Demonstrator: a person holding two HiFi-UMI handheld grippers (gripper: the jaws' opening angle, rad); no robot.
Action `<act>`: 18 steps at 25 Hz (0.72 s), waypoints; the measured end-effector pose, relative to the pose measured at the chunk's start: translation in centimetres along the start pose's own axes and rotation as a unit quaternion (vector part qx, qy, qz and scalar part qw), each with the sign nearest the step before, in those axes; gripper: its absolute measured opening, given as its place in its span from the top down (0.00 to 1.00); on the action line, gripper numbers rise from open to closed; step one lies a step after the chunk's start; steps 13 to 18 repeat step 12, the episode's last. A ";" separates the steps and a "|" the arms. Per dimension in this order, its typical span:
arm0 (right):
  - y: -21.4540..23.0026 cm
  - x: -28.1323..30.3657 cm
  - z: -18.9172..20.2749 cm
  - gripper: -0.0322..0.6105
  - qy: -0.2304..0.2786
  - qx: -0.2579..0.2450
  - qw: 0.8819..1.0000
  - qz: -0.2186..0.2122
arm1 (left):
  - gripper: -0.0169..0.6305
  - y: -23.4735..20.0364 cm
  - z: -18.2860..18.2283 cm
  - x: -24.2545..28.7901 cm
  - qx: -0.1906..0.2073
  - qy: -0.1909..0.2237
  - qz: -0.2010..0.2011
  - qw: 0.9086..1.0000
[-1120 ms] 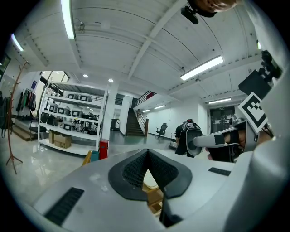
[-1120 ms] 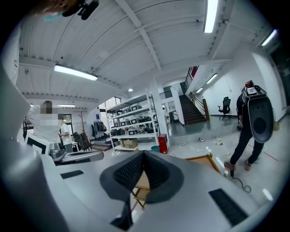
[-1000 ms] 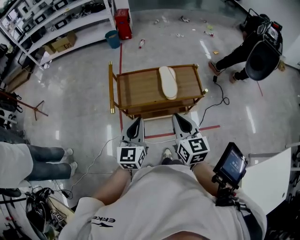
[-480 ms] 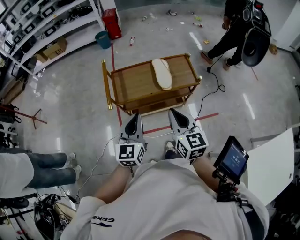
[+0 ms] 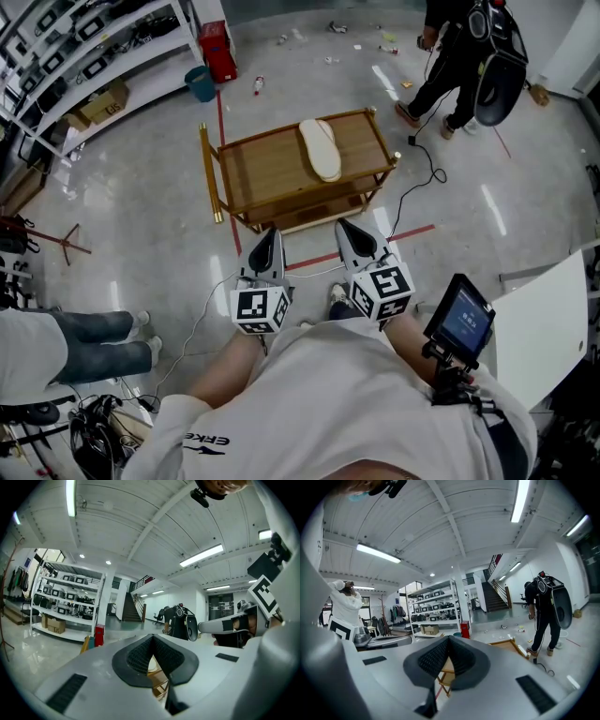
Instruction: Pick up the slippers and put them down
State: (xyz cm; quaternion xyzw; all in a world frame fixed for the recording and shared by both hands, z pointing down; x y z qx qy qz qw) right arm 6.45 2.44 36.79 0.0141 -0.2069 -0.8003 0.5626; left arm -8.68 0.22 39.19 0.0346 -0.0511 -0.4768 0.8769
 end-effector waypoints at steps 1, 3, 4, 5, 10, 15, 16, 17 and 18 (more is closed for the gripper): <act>0.1 0.0 0.1 0.94 0.000 0.000 1.000 0.000 | 0.97 0.0 0.1 0.1 0.000 -0.001 0.000 1.000; 0.3 0.1 0.1 0.95 -0.001 0.000 1.000 0.001 | 0.97 0.1 0.2 0.3 -0.001 -0.002 0.001 1.000; 0.4 0.1 0.1 0.95 -0.001 0.001 1.000 0.002 | 0.97 0.1 0.2 0.4 -0.001 -0.003 0.002 1.000; 0.4 0.1 0.1 0.95 -0.002 0.000 1.000 0.003 | 0.97 0.1 0.3 0.4 -0.002 -0.003 0.002 1.000; 0.7 0.3 0.1 0.95 -0.002 0.000 1.000 0.004 | 0.97 0.1 0.4 0.7 -0.003 -0.003 0.001 1.000; 0.8 0.3 0.0 0.94 -0.002 -0.001 1.000 0.005 | 0.97 0.1 0.4 0.9 -0.004 -0.004 0.000 1.000; 0.8 0.3 0.0 0.94 -0.002 -0.001 1.000 0.005 | 0.97 0.1 0.4 0.9 -0.004 -0.004 0.000 1.000; 0.8 0.3 0.0 0.94 -0.002 -0.001 1.000 0.005 | 0.97 0.1 0.4 0.9 -0.004 -0.004 0.000 1.000; 0.8 0.3 0.0 0.94 -0.002 -0.001 1.000 0.005 | 0.97 0.1 0.4 0.9 -0.004 -0.004 0.000 1.000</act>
Point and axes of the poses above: the fingertips, and each gripper's own axes: x forward along the fingers, y to its right, z out of its underside, the point moved 3 cm from there along -x, backward along the fingers, and after that the axes turned 13 degrees about x, right-handed, at the moved point
